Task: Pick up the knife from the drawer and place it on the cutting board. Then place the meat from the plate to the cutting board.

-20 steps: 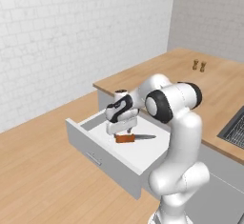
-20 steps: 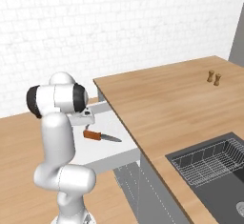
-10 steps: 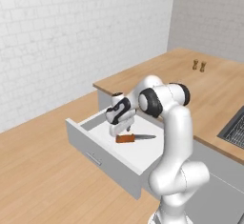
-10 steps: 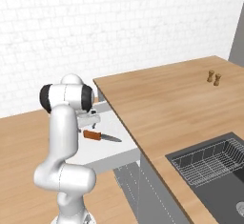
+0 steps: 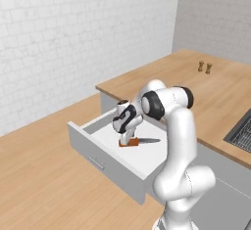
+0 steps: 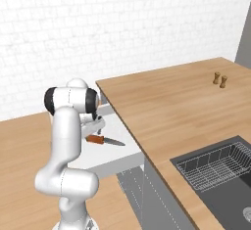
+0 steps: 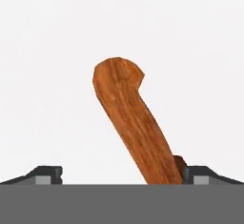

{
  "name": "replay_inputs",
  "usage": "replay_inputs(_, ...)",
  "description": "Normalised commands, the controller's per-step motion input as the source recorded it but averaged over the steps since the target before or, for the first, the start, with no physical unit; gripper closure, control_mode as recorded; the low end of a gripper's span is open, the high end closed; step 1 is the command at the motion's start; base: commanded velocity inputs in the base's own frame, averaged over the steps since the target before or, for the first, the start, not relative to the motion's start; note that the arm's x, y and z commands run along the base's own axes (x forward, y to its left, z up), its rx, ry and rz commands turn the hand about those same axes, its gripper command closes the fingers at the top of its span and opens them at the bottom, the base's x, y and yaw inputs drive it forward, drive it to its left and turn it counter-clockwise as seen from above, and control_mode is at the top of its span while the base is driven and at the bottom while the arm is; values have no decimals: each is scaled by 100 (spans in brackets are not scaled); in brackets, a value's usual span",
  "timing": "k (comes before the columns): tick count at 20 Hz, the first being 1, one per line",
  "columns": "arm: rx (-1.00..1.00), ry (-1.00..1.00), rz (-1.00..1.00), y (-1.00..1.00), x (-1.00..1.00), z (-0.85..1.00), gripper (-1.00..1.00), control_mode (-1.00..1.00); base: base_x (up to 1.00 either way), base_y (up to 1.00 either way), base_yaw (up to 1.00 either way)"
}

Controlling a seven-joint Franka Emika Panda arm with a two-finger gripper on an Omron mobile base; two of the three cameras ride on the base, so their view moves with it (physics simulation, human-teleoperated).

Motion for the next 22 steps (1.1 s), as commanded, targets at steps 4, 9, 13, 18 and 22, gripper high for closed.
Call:
replay_inputs(4,14,-1,30,-1,29,-34,-100,-100,0,0,0)
replay_inputs(9,13,-3,19,1,65,-13,-100,-100,0,0,0)
replay_inputs(13,4,-1,11,3,55,-11,-100,-100,0,0,0)
replay_inputs(18,0,0,1,11,-21,-50,-100,-100,0,0,0)
replay_inputs(22,0,0,0,26,-65,-51,100,-100,0,0,0)
